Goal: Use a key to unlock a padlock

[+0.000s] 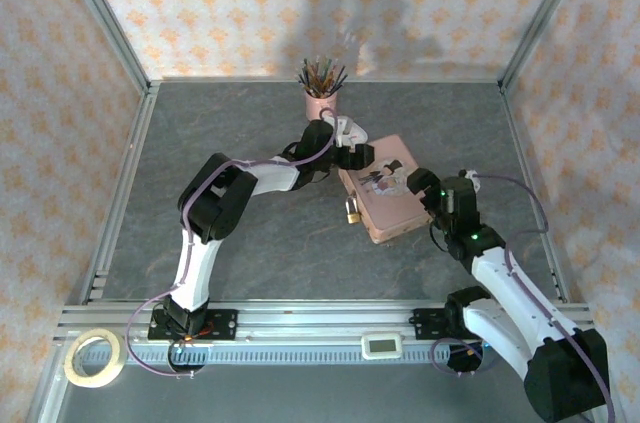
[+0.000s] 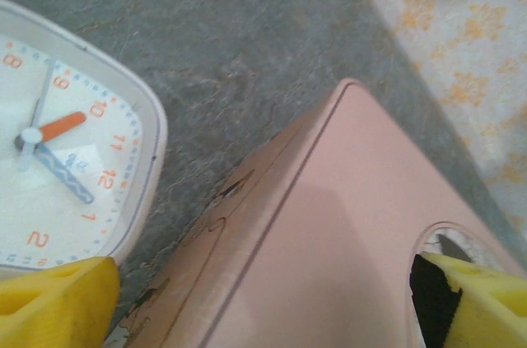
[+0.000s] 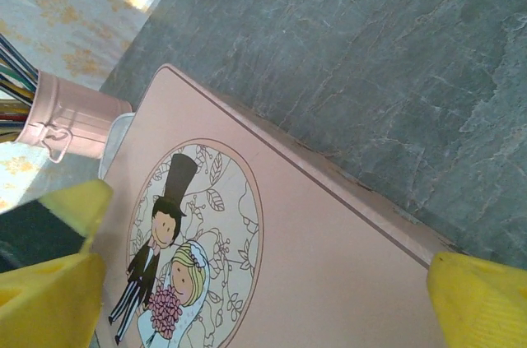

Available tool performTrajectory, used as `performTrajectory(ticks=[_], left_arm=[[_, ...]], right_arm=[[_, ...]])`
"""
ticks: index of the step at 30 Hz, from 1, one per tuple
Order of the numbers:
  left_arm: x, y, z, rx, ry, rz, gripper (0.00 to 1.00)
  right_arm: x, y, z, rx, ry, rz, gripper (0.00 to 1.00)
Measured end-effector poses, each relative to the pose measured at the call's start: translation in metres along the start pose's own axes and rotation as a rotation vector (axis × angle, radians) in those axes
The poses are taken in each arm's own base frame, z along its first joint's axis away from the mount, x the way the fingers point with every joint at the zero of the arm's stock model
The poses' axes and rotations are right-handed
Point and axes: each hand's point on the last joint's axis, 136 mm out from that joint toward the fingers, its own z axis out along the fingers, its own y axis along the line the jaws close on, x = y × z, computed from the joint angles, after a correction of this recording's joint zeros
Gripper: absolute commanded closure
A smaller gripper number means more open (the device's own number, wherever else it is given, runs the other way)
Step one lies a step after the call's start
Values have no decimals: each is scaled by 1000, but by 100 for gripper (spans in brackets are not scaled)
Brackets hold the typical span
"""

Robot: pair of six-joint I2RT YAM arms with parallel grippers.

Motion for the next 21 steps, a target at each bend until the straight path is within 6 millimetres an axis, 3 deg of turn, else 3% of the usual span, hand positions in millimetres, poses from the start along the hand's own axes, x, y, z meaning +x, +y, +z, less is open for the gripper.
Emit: performTrajectory(ticks=[9,15,21], left_arm=[[13,4,-5,-14,32,-13,15],[34,1,-48,-32,48,-50,25],[45,-10,-83,-17,36,-83,32]], right_arm=[[-2,-12,-8,73,6,-36,0],[6,-40,-10,197,38,-62,0],[28,-48,-3,174,118,-63,7]])
